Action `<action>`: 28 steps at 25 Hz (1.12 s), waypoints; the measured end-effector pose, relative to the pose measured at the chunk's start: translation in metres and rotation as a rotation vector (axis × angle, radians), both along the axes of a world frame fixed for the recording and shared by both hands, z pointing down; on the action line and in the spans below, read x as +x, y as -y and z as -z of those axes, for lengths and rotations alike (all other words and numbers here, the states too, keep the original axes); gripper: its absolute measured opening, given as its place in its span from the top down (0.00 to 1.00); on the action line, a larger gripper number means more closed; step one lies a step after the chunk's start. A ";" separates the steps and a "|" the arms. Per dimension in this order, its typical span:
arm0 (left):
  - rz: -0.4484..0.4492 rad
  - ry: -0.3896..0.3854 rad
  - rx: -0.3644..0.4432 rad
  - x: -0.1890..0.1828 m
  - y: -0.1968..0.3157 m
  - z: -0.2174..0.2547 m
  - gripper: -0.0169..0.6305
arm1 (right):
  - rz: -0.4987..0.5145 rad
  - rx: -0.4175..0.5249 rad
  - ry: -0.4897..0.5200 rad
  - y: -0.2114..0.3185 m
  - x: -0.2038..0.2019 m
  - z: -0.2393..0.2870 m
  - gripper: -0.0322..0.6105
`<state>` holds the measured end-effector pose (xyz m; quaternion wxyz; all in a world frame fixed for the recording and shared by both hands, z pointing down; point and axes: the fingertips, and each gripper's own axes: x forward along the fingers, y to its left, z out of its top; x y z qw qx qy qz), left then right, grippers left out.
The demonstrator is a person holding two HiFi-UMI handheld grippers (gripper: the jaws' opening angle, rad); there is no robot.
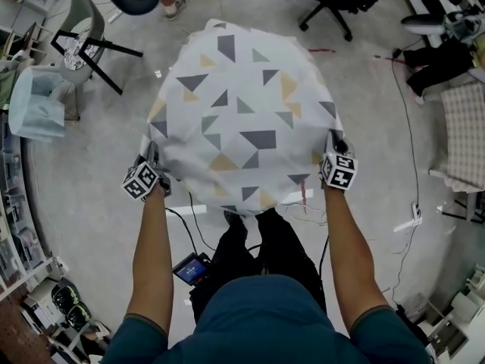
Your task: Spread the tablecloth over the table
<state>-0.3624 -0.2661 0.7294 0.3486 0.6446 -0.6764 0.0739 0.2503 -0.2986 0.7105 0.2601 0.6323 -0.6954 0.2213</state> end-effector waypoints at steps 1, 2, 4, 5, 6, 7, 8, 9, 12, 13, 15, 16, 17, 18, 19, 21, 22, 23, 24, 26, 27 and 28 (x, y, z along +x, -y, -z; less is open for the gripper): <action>0.019 0.025 -0.009 -0.003 -0.001 -0.003 0.83 | 0.000 -0.017 -0.049 -0.002 0.000 -0.006 0.88; 0.038 0.058 -0.019 -0.006 -0.002 -0.005 0.79 | -0.007 -0.033 -0.092 -0.004 0.000 -0.010 0.86; 0.070 0.139 -0.042 -0.011 -0.005 -0.007 0.68 | -0.030 -0.070 -0.154 -0.007 0.001 -0.017 0.82; 0.082 0.181 -0.052 -0.013 -0.007 -0.007 0.65 | -0.042 -0.088 -0.177 -0.007 0.002 -0.020 0.79; 0.093 0.223 -0.062 -0.015 -0.008 -0.006 0.61 | -0.052 -0.104 -0.195 -0.007 0.002 -0.023 0.78; 0.102 0.265 -0.070 -0.015 -0.010 -0.005 0.58 | -0.060 -0.116 -0.208 -0.007 0.002 -0.025 0.78; 0.107 0.311 -0.080 -0.016 -0.013 -0.004 0.57 | -0.069 -0.124 -0.216 -0.007 0.001 -0.026 0.78; 0.108 0.361 -0.092 -0.016 -0.016 -0.003 0.54 | -0.077 -0.129 -0.221 -0.007 0.001 -0.026 0.77; 0.109 0.450 -0.112 -0.020 -0.029 0.003 0.45 | -0.100 -0.130 -0.217 -0.012 0.005 -0.022 0.76; 0.110 0.457 -0.110 -0.022 -0.034 0.004 0.47 | -0.114 -0.132 -0.216 -0.016 0.010 -0.021 0.75; 0.101 0.478 -0.094 -0.025 -0.041 0.011 0.49 | -0.155 -0.138 -0.222 -0.028 0.024 -0.019 0.75; 0.090 0.494 -0.080 -0.024 -0.042 0.015 0.51 | -0.179 -0.135 -0.226 -0.033 0.032 -0.017 0.75; 0.077 0.509 -0.063 -0.022 -0.042 0.021 0.53 | -0.197 -0.125 -0.231 -0.037 0.038 -0.013 0.75; 0.063 0.520 -0.044 -0.018 -0.039 0.027 0.54 | -0.201 -0.106 -0.240 -0.038 0.039 -0.007 0.75; 0.047 0.526 -0.022 -0.013 -0.036 0.033 0.55 | -0.186 -0.079 -0.253 -0.036 0.037 0.001 0.75; 0.002 0.519 0.029 0.006 -0.025 0.045 0.61 | -0.110 -0.017 -0.276 -0.024 0.018 0.014 0.75; -0.031 0.507 0.056 0.018 -0.019 0.049 0.63 | -0.073 0.007 -0.286 -0.016 0.008 0.018 0.75; -0.069 0.493 0.083 0.032 -0.013 0.053 0.69 | -0.056 0.024 -0.289 -0.008 0.001 0.021 0.75; -0.109 0.479 0.106 0.046 -0.007 0.057 0.72 | -0.073 0.032 -0.277 -0.001 0.001 0.021 0.75; -0.185 0.446 0.142 0.073 0.001 0.061 0.75 | -0.199 0.026 -0.188 0.005 0.021 0.016 0.75; -0.216 0.428 0.157 0.085 0.004 0.062 0.81 | -0.255 0.019 -0.130 0.006 0.033 0.012 0.75; -0.245 0.413 0.167 0.097 0.007 0.062 0.84 | -0.267 0.015 -0.094 0.008 0.038 0.009 0.75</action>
